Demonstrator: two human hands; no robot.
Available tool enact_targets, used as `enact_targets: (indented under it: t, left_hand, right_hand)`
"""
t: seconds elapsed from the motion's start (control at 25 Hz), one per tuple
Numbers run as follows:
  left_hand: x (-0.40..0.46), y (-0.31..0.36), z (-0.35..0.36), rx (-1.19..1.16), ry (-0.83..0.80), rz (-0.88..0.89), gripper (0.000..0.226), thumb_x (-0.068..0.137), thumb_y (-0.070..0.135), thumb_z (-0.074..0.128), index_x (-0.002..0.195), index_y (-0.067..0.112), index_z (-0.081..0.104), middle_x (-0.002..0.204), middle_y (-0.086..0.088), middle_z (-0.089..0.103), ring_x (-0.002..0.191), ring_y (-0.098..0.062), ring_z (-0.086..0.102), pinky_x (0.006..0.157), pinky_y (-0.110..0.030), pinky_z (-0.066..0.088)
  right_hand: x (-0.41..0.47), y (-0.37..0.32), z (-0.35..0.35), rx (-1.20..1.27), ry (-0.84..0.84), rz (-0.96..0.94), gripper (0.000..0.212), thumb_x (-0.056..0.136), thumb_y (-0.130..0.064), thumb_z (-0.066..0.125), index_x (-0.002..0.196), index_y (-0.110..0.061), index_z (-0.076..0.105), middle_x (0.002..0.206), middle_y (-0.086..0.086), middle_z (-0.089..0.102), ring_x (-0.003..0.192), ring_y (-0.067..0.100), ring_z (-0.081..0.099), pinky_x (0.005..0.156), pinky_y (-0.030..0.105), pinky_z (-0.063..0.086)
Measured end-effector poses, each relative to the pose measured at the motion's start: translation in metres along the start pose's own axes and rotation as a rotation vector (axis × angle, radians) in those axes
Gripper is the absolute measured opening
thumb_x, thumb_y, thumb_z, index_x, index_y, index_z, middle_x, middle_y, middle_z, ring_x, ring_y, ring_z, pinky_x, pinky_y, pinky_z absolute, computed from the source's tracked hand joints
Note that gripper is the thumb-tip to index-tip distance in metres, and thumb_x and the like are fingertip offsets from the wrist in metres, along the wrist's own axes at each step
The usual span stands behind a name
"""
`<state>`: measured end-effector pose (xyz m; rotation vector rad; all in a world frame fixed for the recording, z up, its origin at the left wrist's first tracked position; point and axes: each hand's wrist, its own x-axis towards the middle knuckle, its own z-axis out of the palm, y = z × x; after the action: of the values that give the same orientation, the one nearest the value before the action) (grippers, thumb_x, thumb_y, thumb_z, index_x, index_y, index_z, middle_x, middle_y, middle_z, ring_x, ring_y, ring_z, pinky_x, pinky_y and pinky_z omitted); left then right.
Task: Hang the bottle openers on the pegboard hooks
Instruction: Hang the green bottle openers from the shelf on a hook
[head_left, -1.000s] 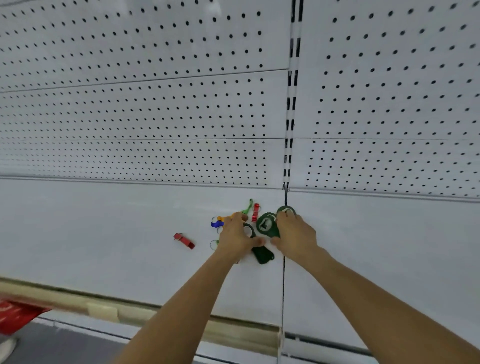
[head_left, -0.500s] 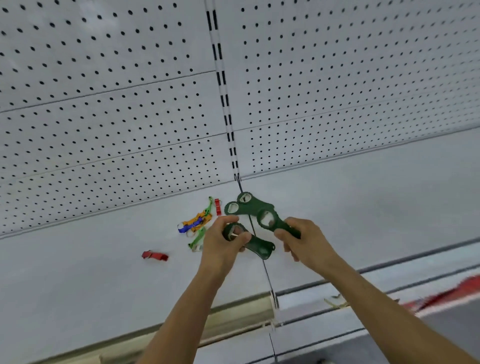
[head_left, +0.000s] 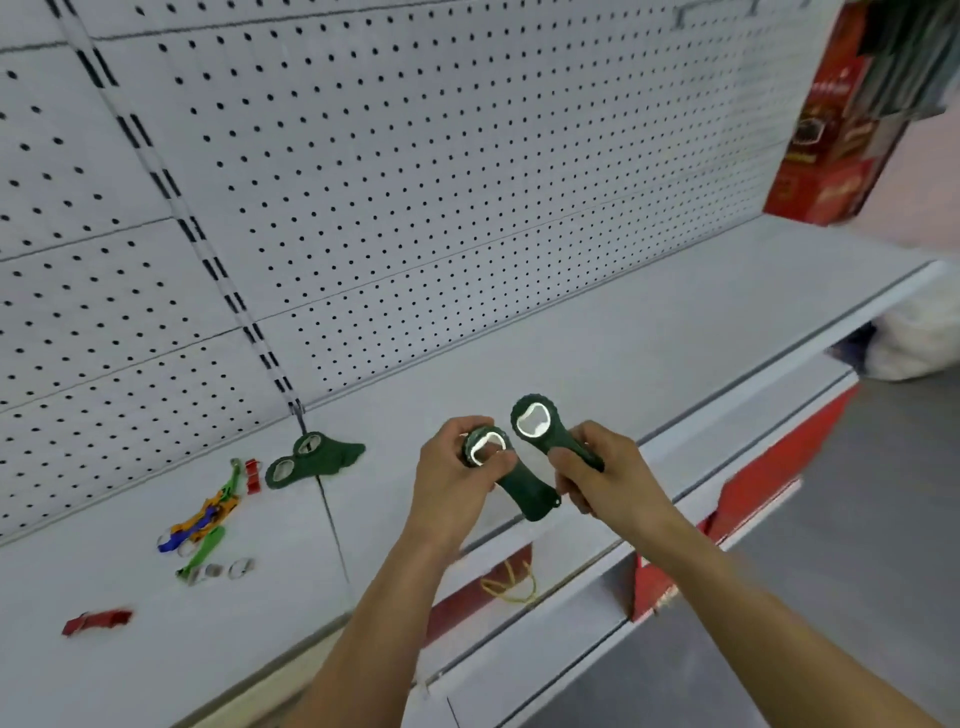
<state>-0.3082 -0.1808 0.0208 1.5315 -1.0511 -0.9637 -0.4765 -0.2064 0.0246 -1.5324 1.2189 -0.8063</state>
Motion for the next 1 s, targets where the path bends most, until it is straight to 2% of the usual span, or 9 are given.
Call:
enact_targets:
  t: [0.08,0.2,0.32,0.48,0.72,0.88,1.0]
  left_hand:
    - [-0.004,0.012,0.046,0.003,-0.02,0.024,0.035,0.076,0.007,0.076,0.106,0.023,0.063,0.099,-0.001,0.068,0.09,-0.018,0.065,0.072,-0.027,0.056]
    - [-0.018,0.03,0.125,-0.021,-0.059,0.035,0.034,0.079,0.006,0.074,0.106,0.023,0.063,0.1,-0.001,0.068,0.091,-0.017,0.066,0.074,-0.024,0.058]
    - [-0.025,0.048,0.197,-0.043,-0.095,0.041,0.034,0.08,0.003,0.072,0.107,0.02,0.062,0.103,-0.005,0.066,0.09,-0.018,0.065,0.067,-0.02,0.057]
    - [-0.021,0.067,0.272,-0.077,-0.107,0.034,0.035,0.079,0.001,0.073,0.107,0.02,0.062,0.106,-0.008,0.066,0.092,-0.023,0.066,0.064,-0.022,0.057]
    - [0.0,0.095,0.35,-0.085,-0.149,0.086,0.035,0.08,0.002,0.073,0.11,0.018,0.062,0.105,-0.009,0.067,0.09,-0.02,0.067,0.065,-0.021,0.057]
    - [0.036,0.112,0.399,-0.105,-0.14,0.126,0.034,0.081,0.002,0.071,0.109,0.019,0.062,0.102,-0.01,0.067,0.087,-0.021,0.067,0.063,-0.02,0.056]
    - [0.072,0.123,0.433,-0.117,-0.109,0.148,0.034,0.081,0.002,0.072,0.109,0.02,0.062,0.101,-0.009,0.066,0.087,-0.021,0.067,0.065,-0.022,0.057]
  right_hand:
    - [-0.01,0.011,-0.046,0.033,0.03,0.005,0.01,0.096,-0.017,0.053,0.089,-0.012,0.057,0.07,0.005,0.064,0.052,0.012,0.05,0.048,0.018,0.042]
    - [-0.021,0.032,-0.131,0.054,0.051,-0.006,0.012,0.097,-0.015,0.051,0.091,-0.006,0.057,0.07,0.004,0.064,0.053,0.014,0.051,0.048,0.021,0.041]
    - [-0.029,0.05,-0.204,0.044,0.068,-0.024,0.013,0.097,-0.014,0.05,0.089,-0.006,0.057,0.072,0.005,0.064,0.053,0.013,0.053,0.045,0.019,0.039]
    - [-0.031,0.071,-0.28,0.041,0.115,-0.039,0.014,0.097,-0.014,0.051,0.085,-0.014,0.057,0.075,0.008,0.064,0.055,0.013,0.057,0.045,0.024,0.039]
    - [-0.013,0.09,-0.352,0.109,0.194,-0.071,0.014,0.097,-0.013,0.052,0.085,-0.012,0.059,0.079,0.013,0.065,0.061,0.014,0.06,0.045,0.025,0.043]
    - [0.027,0.101,-0.399,0.152,0.208,-0.102,0.016,0.097,-0.012,0.053,0.082,-0.014,0.06,0.073,0.006,0.064,0.061,0.013,0.059,0.045,0.025,0.043]
    - [0.069,0.107,-0.436,0.159,0.194,-0.148,0.013,0.097,-0.011,0.053,0.087,-0.01,0.061,0.074,0.009,0.064,0.061,0.014,0.059,0.045,0.027,0.043]
